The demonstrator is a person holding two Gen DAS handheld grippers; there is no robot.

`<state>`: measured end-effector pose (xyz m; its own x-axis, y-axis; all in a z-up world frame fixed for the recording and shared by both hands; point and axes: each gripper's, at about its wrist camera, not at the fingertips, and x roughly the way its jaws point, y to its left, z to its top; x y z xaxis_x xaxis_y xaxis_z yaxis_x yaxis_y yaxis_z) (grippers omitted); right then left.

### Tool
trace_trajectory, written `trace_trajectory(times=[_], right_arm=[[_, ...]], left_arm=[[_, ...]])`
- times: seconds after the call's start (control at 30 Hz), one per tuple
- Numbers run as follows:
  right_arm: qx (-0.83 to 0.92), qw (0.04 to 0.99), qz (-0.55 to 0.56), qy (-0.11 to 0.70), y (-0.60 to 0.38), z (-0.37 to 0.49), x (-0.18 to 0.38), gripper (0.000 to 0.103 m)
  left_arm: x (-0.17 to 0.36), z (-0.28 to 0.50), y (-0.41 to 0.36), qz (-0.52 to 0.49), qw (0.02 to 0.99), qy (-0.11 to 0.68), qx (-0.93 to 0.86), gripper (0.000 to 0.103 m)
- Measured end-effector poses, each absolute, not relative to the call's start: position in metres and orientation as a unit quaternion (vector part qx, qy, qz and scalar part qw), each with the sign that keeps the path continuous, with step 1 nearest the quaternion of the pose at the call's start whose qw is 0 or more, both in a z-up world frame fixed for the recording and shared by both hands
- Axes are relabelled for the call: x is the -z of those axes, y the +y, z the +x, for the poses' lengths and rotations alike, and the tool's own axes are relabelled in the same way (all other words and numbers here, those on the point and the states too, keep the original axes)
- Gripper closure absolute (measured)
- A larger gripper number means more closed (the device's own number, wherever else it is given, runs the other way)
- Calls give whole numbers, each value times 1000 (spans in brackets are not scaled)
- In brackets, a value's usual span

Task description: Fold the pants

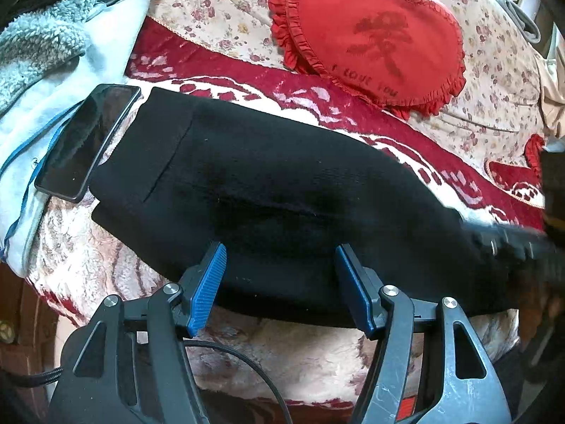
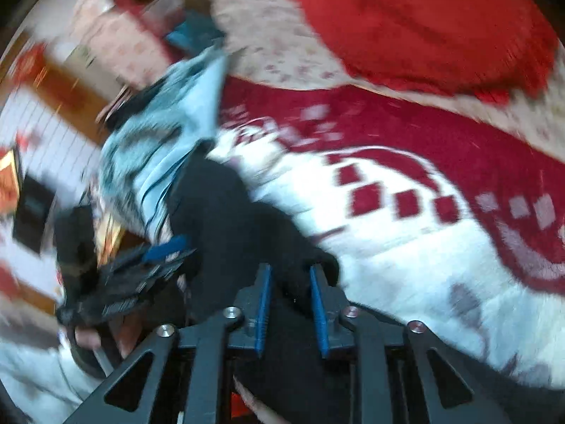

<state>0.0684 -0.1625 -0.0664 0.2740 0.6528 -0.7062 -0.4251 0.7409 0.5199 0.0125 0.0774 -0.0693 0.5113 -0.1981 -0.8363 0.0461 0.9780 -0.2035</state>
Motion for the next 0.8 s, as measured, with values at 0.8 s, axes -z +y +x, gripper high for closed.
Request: trace_trajectory(times=[0.8], right_arm=[[-285, 826, 272, 404, -203, 87, 67, 95]], left_arm=[[64, 27, 92, -102, 872, 477, 37, 39]])
